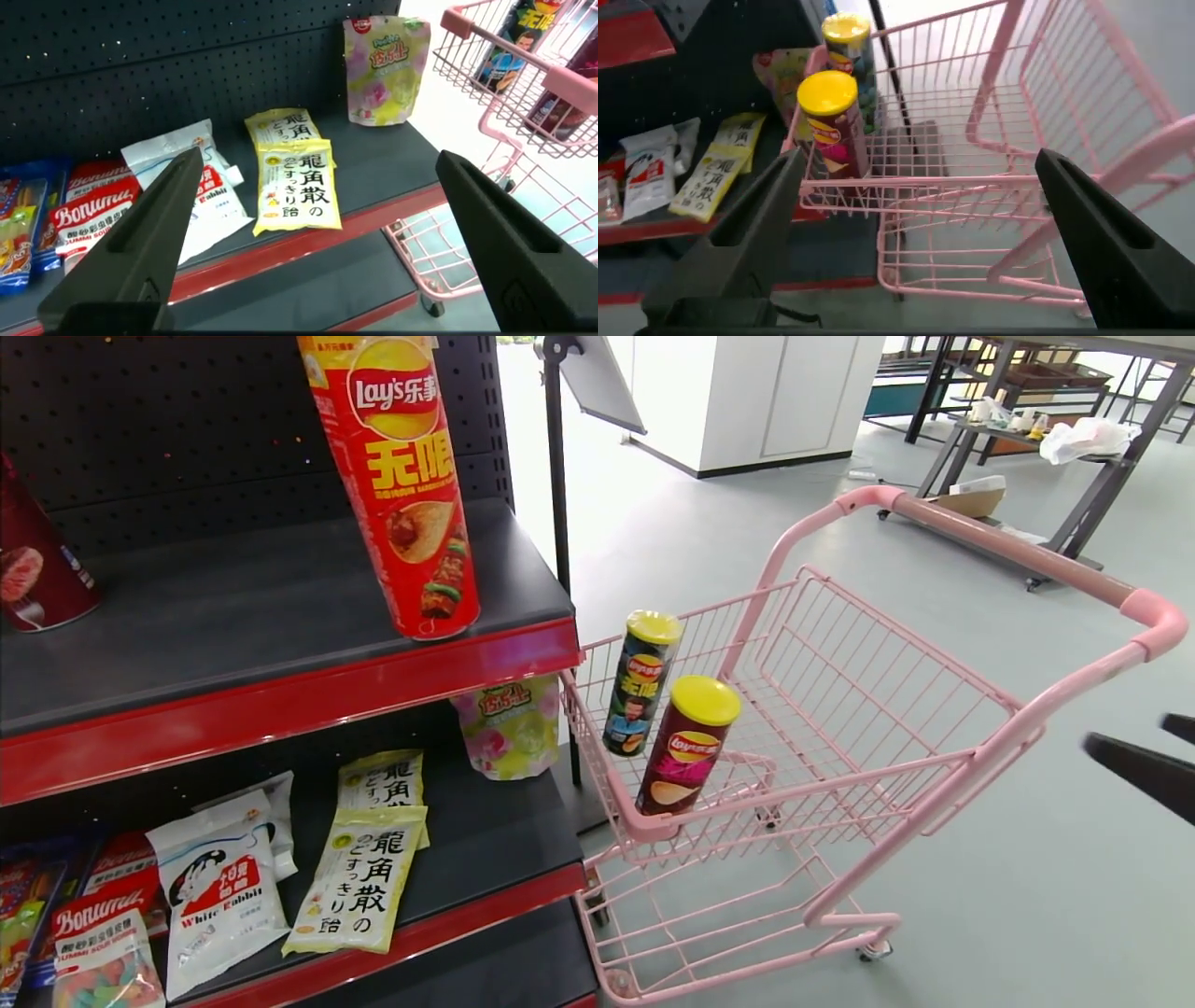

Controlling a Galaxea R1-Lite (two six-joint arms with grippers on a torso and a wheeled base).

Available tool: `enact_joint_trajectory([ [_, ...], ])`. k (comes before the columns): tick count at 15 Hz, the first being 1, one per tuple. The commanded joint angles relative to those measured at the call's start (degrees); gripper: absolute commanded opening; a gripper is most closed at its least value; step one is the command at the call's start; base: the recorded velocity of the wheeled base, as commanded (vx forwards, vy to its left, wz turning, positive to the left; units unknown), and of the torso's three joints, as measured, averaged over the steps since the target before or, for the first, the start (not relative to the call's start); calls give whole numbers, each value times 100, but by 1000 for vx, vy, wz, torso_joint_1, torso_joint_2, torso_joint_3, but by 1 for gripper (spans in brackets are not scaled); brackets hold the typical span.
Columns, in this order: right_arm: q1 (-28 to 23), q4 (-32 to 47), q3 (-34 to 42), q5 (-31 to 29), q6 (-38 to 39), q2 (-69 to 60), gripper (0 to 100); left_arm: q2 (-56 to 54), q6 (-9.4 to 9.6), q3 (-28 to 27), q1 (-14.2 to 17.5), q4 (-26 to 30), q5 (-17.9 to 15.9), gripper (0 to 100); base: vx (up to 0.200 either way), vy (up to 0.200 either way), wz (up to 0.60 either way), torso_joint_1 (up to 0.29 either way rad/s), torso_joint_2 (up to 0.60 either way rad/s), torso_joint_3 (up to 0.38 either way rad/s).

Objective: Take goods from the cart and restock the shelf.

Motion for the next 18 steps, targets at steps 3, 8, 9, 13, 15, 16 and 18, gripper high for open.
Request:
enact_joint_trajectory([
  [3,758,-909,-879,799,30,3191,100,7,8,1,1,-1,-2,100,0,0,0,0,0,0],
  [8,1303,-1357,-1336,746,-40,4562,100,7,17,1,1,-1,-2,100,0,0,0,0,0,0],
  [9,1365,-1436,-1477,729,-32,4702,100,7,17,1,1,-1,-2,100,0,0,0,0,0,0],
  [13,1787,-1454,-1591,650,-23,4931,100,7,17,1,1,-1,-2,100,0,0,0,0,0,0],
  [15,1883,-1463,-1662,570,-23,5045,100,7,25,1,1,-1,-2,100,0,0,0,0,0,0],
  [16,1954,-1463,-1767,421,-14,5212,100,7,25,1,1,-1,-2,100,0,0,0,0,0,0],
  [18,1971,-1472,-1996,263,-14,5467,100,7,34,1,1,-1,-2,100,0,0,0,0,0,0],
])
